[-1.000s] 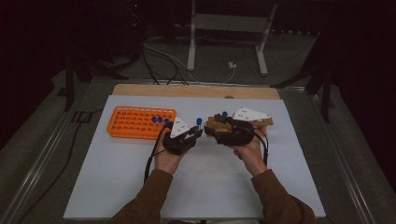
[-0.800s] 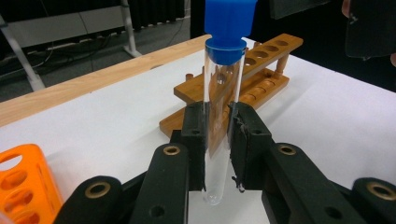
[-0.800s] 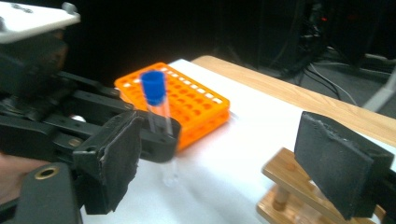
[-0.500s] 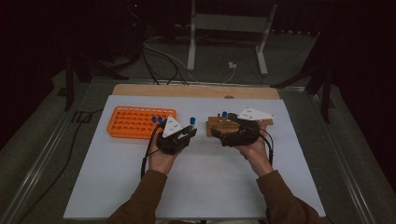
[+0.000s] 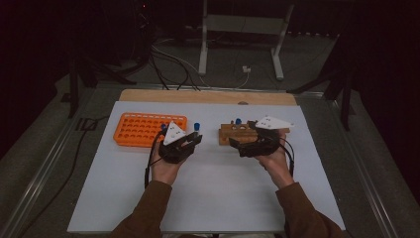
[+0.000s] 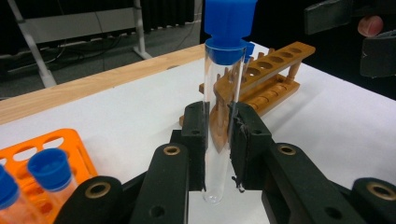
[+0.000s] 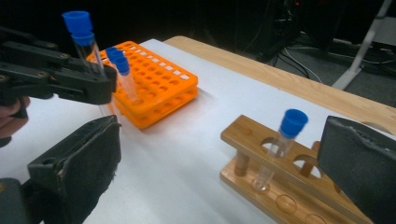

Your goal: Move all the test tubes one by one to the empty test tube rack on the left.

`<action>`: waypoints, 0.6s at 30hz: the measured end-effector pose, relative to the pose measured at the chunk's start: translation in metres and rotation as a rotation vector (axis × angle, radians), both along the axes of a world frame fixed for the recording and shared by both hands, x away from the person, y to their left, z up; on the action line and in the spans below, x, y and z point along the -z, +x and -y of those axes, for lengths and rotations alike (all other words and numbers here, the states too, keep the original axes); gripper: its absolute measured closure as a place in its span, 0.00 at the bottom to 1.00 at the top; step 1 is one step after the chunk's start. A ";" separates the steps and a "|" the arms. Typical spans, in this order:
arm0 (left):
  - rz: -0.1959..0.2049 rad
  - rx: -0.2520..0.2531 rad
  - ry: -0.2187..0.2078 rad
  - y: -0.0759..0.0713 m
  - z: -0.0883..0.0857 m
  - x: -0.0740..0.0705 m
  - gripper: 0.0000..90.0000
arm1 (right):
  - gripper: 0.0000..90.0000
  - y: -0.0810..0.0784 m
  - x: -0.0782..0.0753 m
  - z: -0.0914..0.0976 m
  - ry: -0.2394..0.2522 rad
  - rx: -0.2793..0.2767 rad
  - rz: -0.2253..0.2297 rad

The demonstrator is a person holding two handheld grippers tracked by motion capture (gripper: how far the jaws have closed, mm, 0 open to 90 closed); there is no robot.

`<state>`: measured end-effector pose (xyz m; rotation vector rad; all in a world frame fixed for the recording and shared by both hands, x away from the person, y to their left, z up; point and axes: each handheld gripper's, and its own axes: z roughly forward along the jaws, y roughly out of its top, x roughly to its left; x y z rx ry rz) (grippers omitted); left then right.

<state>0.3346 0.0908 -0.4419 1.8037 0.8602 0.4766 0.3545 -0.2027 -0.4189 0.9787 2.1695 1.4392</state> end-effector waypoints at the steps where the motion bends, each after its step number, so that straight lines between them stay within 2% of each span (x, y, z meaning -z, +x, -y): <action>1: 0.000 -0.002 -0.002 0.000 -0.001 0.000 0.86 | 0.00 0.000 0.000 0.001 0.001 0.002 0.000; 18: -0.001 -0.027 -0.029 0.000 -0.017 -0.002 0.87 | 0.00 -0.003 0.009 0.027 0.006 0.063 -0.014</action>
